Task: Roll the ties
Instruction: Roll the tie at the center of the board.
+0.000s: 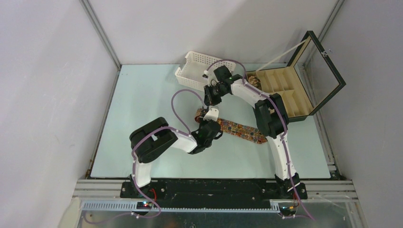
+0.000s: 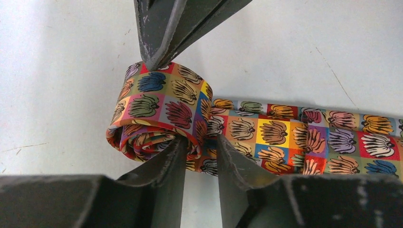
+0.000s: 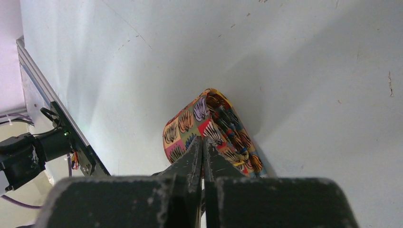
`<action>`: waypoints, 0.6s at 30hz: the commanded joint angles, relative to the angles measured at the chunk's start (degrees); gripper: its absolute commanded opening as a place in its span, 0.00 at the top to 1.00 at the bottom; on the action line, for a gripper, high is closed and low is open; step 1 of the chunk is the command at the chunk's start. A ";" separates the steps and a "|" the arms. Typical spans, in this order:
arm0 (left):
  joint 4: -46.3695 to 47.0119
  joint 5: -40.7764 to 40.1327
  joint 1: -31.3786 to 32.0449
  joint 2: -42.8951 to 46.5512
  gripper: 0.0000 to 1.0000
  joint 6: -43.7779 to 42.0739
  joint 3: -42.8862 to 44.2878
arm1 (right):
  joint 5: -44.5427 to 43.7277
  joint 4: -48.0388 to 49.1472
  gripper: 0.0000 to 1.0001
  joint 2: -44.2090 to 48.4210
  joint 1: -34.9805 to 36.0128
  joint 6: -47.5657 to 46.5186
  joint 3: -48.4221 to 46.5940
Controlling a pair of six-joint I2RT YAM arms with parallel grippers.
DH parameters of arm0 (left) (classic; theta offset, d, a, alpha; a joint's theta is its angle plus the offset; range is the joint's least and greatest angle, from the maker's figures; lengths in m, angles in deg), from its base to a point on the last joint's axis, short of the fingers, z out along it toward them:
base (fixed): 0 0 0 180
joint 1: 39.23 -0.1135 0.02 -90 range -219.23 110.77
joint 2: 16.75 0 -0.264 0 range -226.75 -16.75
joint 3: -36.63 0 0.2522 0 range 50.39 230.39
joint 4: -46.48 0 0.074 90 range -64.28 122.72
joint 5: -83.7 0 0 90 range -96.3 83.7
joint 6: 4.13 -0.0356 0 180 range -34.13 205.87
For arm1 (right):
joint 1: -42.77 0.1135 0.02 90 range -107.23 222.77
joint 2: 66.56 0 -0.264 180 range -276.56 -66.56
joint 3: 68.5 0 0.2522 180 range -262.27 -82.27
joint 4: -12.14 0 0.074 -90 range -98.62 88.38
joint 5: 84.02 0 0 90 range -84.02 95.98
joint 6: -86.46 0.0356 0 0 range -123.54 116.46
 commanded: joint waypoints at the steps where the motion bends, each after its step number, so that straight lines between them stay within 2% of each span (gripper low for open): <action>1: 0.22 -2.07 0.24 0.33 0.68 0.86 1.12 | 0.42 2.07 1.00 1.34 -0.45 0.19 -1.24; 4: -0.09 -2.12 0.24 0.16 0.69 0.85 1.37 | 0.27 2.96 1.00 2.12 -0.64 0.53 -0.72; 6: -0.19 -2.24 0.24 0.19 0.64 0.90 1.45 | 0.29 3.32 1.00 2.40 -0.74 0.82 -0.43; 8: -0.27 -2.40 0.26 0.30 0.55 1.08 1.39 | 0.34 3.69 1.00 2.59 -0.82 1.05 -0.22; 12: -0.38 -2.54 0.22 0.68 0.48 1.20 1.07 | 0.46 3.95 1.00 2.64 -0.85 1.25 0.04; 15: -0.46 -2.54 0.24 1.07 0.49 1.32 0.87 | 0.58 4.11 1.00 2.53 -0.89 1.27 0.14; 18: -0.36 -2.36 0.26 1.01 0.56 1.24 0.94 | 0.55 4.25 1.00 2.71 -0.86 1.39 0.11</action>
